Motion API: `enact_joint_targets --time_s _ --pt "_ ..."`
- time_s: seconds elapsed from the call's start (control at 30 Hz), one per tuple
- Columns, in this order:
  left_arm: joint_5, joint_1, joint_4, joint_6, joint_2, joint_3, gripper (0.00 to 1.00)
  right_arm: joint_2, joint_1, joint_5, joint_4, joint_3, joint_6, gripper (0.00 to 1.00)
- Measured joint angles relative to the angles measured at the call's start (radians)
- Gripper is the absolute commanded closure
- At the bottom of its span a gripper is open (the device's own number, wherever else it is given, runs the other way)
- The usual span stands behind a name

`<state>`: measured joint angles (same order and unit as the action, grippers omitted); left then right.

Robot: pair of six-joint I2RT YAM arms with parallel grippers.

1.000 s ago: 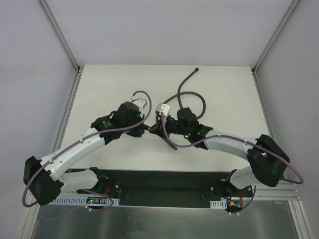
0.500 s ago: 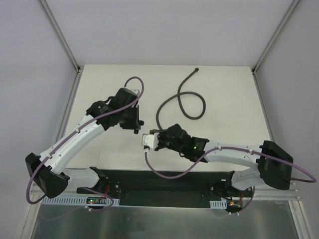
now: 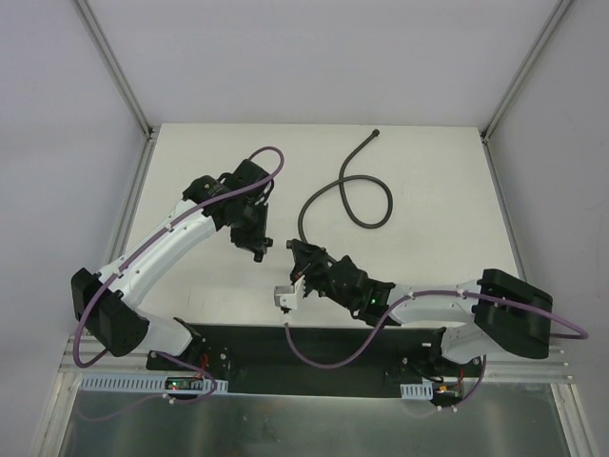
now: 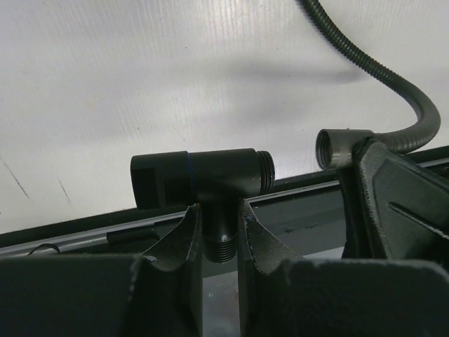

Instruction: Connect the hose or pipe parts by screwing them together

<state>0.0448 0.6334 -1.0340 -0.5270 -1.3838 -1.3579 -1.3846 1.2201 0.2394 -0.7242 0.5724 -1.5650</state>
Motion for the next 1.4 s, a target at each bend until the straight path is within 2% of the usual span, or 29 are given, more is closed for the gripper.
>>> enact_joint_targets --time_s 0.23,0.53,1.4 --pt "0.004 0.000 0.000 -0.022 -0.004 -0.022 1.00 -0.145 0.059 0.099 -0.265 -0.005 -0.156 1.00" --pt "0.004 0.000 0.013 -0.050 -0.011 -0.046 1.00 -0.207 0.076 0.190 -0.455 0.003 -0.248 1.00" --pt "0.003 0.000 0.053 -0.031 0.034 -0.073 1.00 -0.208 0.076 0.198 -0.442 0.043 -0.311 0.99"
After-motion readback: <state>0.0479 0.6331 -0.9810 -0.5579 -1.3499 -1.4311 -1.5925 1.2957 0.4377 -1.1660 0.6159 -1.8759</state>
